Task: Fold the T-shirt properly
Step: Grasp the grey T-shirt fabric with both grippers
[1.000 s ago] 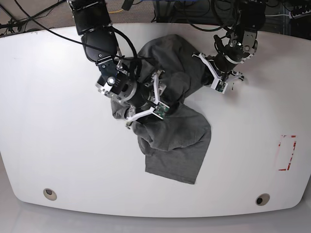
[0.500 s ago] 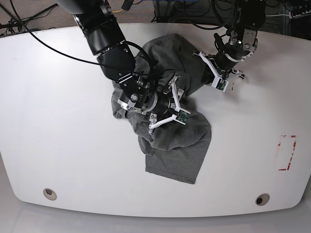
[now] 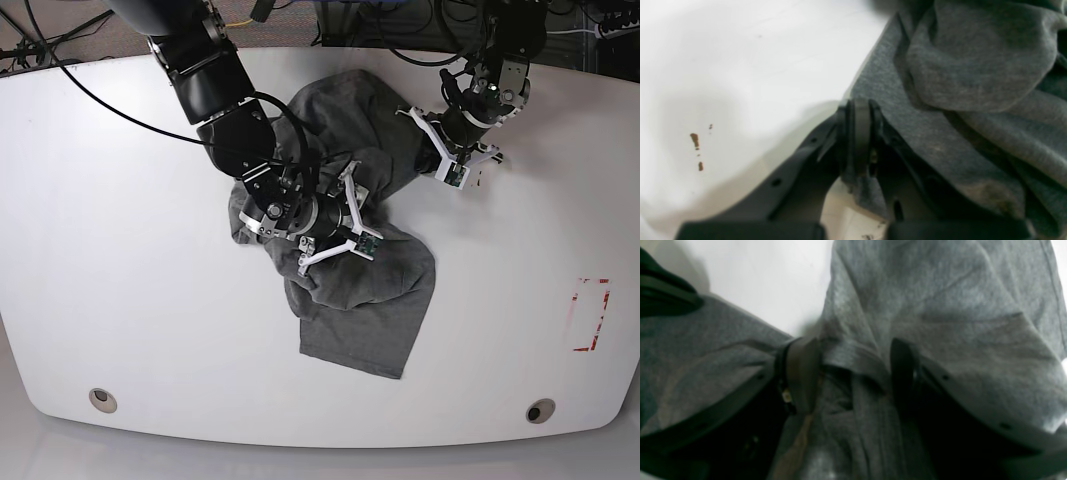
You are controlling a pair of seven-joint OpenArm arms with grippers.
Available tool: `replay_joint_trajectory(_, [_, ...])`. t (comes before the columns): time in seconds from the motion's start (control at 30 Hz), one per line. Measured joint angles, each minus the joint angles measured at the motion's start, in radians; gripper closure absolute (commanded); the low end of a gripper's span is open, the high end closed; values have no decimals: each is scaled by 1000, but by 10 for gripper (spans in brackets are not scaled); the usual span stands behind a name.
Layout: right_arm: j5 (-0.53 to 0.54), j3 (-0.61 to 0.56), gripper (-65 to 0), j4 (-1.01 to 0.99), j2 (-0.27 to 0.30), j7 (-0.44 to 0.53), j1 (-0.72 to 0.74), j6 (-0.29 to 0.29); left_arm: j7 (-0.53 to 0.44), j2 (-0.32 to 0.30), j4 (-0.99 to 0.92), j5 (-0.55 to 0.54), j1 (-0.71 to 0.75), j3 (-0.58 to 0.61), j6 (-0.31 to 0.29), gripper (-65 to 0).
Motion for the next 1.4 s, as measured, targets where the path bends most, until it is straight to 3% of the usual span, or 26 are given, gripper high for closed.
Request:
replay_joint_trajectory(0.17, [2, -103, -328, 0, 2, 0, -1, -1, 0, 1, 0, 0, 0, 0, 0, 0])
replay_joint_trajectory(0.47, [2, -101, -328, -75, -1, 12, 28, -11, 1, 2, 0, 0, 0, 1, 0, 0])
replay_joint_trajectory(0.67, [3, -102, -328, -131, -2, 81, 56, -107, 0, 0, 0, 0, 0, 4, 0, 0])
replay_joint_trajectory(1.2, [3, -101, -317, -144, -2, 79, 75, -116, -1, 0, 0, 0, 0, 6, 0, 0])
replay_joint_trajectory(1.27, [3, -101, -287, -144, -2, 80, 75, -117, -1, 0, 0, 0, 0, 6, 0, 0])
replay_joint_trajectory(1.4, [3, -101, -90, -144, -2, 79, 74, -117, -1, 0, 0, 0, 0, 6, 0, 0])
